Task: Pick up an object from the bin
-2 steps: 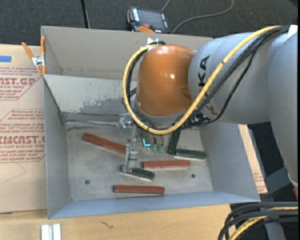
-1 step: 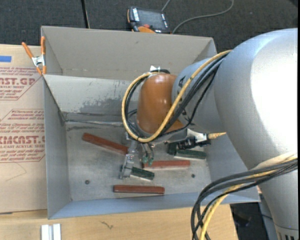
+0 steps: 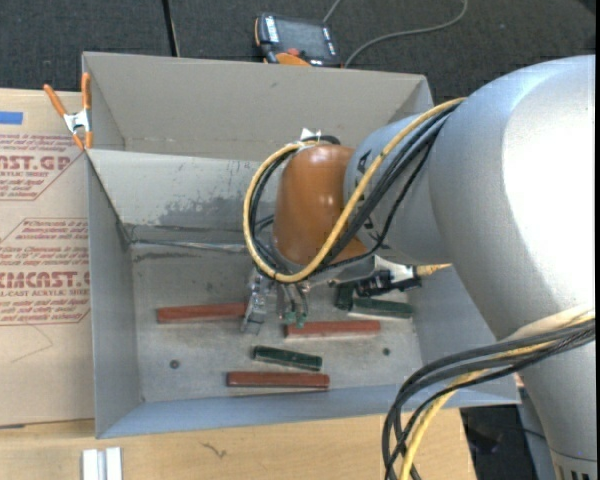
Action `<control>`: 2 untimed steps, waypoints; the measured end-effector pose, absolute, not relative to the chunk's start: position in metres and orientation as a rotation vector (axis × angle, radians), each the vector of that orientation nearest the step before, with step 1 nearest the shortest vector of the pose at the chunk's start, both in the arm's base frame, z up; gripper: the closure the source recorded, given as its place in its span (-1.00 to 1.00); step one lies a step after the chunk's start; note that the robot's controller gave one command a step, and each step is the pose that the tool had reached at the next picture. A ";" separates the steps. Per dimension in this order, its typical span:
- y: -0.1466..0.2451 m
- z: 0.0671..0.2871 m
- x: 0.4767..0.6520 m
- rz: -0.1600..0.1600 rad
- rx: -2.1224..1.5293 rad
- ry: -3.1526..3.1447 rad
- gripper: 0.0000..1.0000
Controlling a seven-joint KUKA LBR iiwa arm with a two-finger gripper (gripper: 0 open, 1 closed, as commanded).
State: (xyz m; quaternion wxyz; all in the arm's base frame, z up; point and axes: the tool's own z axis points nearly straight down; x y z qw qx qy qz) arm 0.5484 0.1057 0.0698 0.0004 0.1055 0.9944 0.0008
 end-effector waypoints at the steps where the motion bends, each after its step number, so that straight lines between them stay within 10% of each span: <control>1: 0.106 0.070 0.548 0.002 0.332 3.124 -1.00; 2: 0.106 0.070 0.548 0.003 0.332 3.124 1.00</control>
Offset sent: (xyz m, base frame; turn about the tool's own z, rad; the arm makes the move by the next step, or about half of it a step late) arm 0.0000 0.0000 0.0000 0.0000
